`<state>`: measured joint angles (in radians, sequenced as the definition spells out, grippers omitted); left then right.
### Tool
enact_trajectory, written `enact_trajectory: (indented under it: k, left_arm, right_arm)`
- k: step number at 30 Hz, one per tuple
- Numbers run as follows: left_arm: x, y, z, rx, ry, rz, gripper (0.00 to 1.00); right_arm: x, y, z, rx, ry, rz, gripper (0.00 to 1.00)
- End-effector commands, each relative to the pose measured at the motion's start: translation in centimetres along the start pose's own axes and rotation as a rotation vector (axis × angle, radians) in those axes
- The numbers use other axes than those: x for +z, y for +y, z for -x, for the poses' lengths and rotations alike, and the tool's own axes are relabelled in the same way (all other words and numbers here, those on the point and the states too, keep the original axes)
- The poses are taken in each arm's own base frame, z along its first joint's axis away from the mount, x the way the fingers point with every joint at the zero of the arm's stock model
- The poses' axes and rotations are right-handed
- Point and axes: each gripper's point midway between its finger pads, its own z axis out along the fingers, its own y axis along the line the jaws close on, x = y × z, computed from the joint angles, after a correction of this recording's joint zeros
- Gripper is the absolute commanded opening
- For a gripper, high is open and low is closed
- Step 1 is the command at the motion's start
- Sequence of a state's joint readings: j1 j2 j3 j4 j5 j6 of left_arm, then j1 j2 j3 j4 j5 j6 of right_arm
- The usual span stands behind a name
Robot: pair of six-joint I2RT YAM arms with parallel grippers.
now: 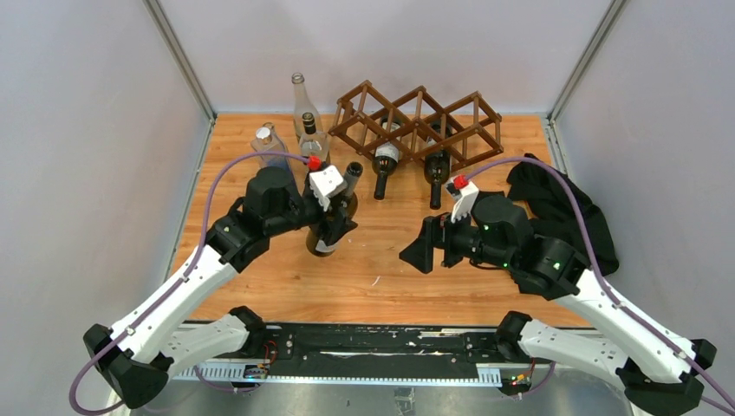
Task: Take the wine bottle off the wine rack
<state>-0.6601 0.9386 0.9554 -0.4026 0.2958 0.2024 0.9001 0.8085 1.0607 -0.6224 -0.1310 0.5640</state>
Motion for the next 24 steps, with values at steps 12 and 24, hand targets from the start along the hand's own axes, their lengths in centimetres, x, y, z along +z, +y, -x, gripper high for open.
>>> enact_trajectory:
  k: [12, 24]
  left_arm:
    - [-3.1, -1.4, 10.1, -0.385, -0.299, -0.237, 0.00]
    - [-4.6, -2.2, 11.7, -0.461, -0.353, -0.270, 0.00]
  right_arm:
    - [8.7, 7.6, 3.5, -0.218, -0.216, 0.374, 0.97]
    - [12.2, 9.1, 4.4, -0.298, -0.341, 0.371, 0.91]
